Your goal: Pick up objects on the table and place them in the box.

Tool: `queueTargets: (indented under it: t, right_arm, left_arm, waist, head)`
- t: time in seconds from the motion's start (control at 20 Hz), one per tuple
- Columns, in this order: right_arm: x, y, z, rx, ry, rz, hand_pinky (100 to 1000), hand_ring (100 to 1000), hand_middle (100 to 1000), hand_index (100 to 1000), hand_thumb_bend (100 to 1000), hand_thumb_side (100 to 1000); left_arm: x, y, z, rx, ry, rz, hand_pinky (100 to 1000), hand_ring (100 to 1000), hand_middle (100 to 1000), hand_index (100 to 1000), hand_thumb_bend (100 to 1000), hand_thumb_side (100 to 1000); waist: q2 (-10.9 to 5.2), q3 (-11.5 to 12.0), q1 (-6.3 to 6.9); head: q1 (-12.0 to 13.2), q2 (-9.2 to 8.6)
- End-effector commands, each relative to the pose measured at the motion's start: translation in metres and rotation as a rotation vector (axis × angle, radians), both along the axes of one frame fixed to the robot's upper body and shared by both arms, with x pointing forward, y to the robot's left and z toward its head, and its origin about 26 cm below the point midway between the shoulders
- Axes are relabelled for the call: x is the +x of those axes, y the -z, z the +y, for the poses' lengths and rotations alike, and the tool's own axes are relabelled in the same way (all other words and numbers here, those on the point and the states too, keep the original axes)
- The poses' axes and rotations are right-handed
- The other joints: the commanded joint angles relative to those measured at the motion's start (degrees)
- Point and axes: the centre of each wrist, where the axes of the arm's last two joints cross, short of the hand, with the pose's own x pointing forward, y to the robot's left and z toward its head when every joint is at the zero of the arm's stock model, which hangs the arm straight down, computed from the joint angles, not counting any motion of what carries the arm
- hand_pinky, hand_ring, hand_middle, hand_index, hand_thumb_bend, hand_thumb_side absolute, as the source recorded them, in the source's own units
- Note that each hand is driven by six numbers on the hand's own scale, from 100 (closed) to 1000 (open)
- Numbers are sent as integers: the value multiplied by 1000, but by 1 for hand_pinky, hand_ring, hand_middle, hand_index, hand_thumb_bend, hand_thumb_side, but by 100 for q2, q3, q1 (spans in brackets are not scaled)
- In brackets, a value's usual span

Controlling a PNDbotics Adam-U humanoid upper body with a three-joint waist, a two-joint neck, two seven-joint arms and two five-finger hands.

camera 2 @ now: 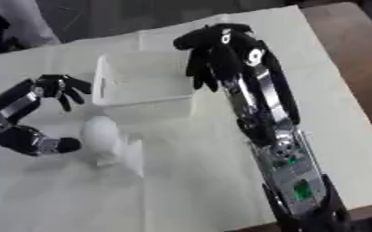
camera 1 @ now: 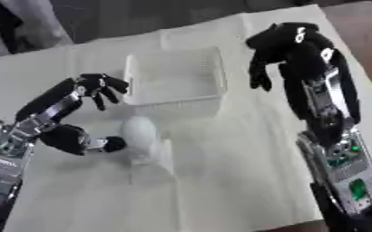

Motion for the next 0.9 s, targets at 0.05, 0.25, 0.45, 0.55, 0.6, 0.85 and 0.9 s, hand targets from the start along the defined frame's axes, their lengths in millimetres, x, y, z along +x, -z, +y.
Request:
queueTargets:
  t: [0.05,0.25,0.45,0.55,0.6,0.85,0.9]
  right_arm:
    - [-1,-4,0,-2,1,-16,100,296,391,690,100,906]
    - [-1,-4,0,-3,3,-13,100,296,391,690,100,906]
    - [0,-3,0,-4,3,-10,100,296,391,690,100,906]
    - [0,-3,0,-4,4,-9,100,296,390,690,100,906]
    - [1,-3,0,-4,5,-8,100,296,390,690,100,906]
    - [2,0,1,-8,9,1,100,295,388,690,100,904]
    - [3,0,2,-8,9,2,100,294,387,690,100,904]
  left_arm:
    - [1,-4,0,8,8,-6,483,655,711,865,757,723]
    - [1,-4,1,15,6,-4,482,654,712,865,749,733]
    - [0,-5,2,18,6,-8,479,654,712,864,744,736]
    - [0,-6,2,18,6,-10,478,653,712,864,741,736]
    - [0,-6,2,17,5,-10,477,652,711,864,740,736]
    - [-1,1,3,-12,1,15,469,644,704,861,741,737]
    - [-1,4,3,-21,3,24,466,643,703,861,740,740]
  waist:
    - [-53,-7,3]
    - [-65,6,4]
    - [-88,15,-3]
    - [-98,18,-14]
    - [-103,19,-20]
    - [-122,25,-38]
    - [-121,24,-43]
  head:
    - [32,-41]
    - [36,-41]
    - [31,-41]
    - [27,-41]
    - [25,-41]
    - [8,-41]
    - [3,-41]
